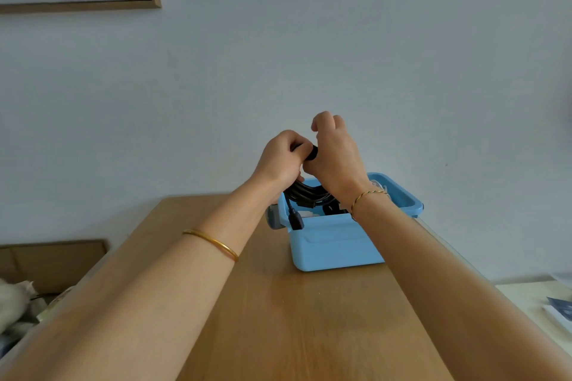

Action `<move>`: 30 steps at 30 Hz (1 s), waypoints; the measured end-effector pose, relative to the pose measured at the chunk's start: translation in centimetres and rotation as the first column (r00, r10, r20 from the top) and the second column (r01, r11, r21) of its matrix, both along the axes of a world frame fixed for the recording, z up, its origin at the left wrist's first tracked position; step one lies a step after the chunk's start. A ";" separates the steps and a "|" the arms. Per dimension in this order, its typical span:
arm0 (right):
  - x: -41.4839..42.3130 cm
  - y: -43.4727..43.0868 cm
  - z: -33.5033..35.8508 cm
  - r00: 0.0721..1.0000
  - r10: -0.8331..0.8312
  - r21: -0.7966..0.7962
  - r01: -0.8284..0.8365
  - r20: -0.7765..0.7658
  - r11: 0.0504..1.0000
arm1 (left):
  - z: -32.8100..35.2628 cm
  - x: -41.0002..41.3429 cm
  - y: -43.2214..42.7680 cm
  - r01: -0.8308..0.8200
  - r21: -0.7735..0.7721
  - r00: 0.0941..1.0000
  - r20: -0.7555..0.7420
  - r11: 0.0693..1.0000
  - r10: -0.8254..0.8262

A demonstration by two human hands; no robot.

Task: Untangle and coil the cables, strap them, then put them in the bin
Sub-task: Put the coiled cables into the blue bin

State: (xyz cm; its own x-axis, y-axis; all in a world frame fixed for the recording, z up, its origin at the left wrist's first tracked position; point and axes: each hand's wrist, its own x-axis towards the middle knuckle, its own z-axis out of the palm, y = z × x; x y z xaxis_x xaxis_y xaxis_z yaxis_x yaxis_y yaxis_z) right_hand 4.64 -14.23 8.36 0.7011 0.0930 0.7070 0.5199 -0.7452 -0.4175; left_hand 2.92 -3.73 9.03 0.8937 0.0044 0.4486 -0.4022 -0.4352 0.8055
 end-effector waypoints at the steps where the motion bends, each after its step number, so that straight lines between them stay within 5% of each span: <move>1: 0.1 -0.2 0.0 0.999 0.014 0.026 -0.013 -0.044 1.000 | -0.1 0.1 -0.1 0.004 -0.022 1.000 0.002 1.000 -0.004; 8: 0.7 -1.2 0.5 0.996 -0.078 0.014 0.079 -0.047 0.997 | 0.3 1.0 -1.0 0.010 -0.224 1.000 0.020 0.974 -0.006; 15: 0.9 -3.3 3.5 0.969 0.178 0.208 -0.141 -0.170 0.968 | 2.3 2.6 -1.6 0.030 -0.247 0.999 0.030 0.968 -0.024; 25: 3.0 -3.5 1.4 0.978 0.129 0.264 -0.082 -0.165 0.961 | 1.1 4.8 -2.4 0.038 -0.183 0.998 -0.033 0.982 -0.045; 30: 4.9 -3.2 0.2 0.891 0.173 0.180 -0.105 -0.419 0.978 | -1.4 6.2 -1.6 -0.039 -0.245 0.980 -0.200 0.969 -0.011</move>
State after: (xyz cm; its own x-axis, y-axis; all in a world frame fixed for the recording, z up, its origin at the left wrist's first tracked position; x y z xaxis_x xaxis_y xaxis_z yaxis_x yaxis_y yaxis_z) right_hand 9.58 -17.48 8.57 0.9270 0.1300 0.3517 0.3573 -0.5903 -0.7238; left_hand 9.15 -5.28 7.66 0.9634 0.1060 0.2461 -0.2191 -0.2172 0.9512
